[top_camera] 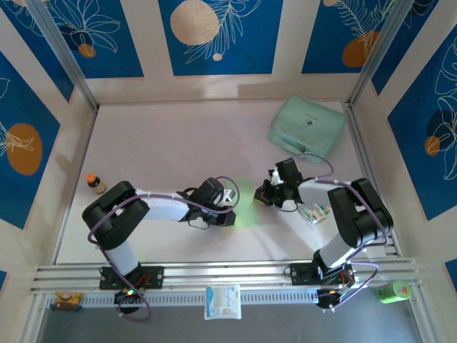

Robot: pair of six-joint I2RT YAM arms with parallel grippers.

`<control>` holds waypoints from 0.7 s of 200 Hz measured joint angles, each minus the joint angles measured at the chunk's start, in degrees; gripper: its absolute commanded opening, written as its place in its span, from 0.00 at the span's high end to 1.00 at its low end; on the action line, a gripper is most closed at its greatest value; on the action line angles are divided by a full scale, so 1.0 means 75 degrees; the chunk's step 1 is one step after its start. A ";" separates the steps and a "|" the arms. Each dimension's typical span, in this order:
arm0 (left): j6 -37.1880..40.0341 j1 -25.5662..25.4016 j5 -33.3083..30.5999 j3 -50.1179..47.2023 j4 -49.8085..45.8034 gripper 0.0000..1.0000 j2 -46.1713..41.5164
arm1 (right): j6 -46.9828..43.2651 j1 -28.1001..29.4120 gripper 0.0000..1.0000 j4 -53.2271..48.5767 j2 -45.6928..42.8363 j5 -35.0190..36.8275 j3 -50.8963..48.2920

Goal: Fold a paper plane with a square sheet of paper (pick it up from the middle)
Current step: Fold the triangle a second time at the center of the table, then turn over the paper at the center of the table.

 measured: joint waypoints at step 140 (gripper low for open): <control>0.0807 0.0516 -0.0329 0.1454 -0.1381 0.94 0.0379 | 0.0801 0.1122 0.67 -0.1413 -0.2369 0.0070 -0.0968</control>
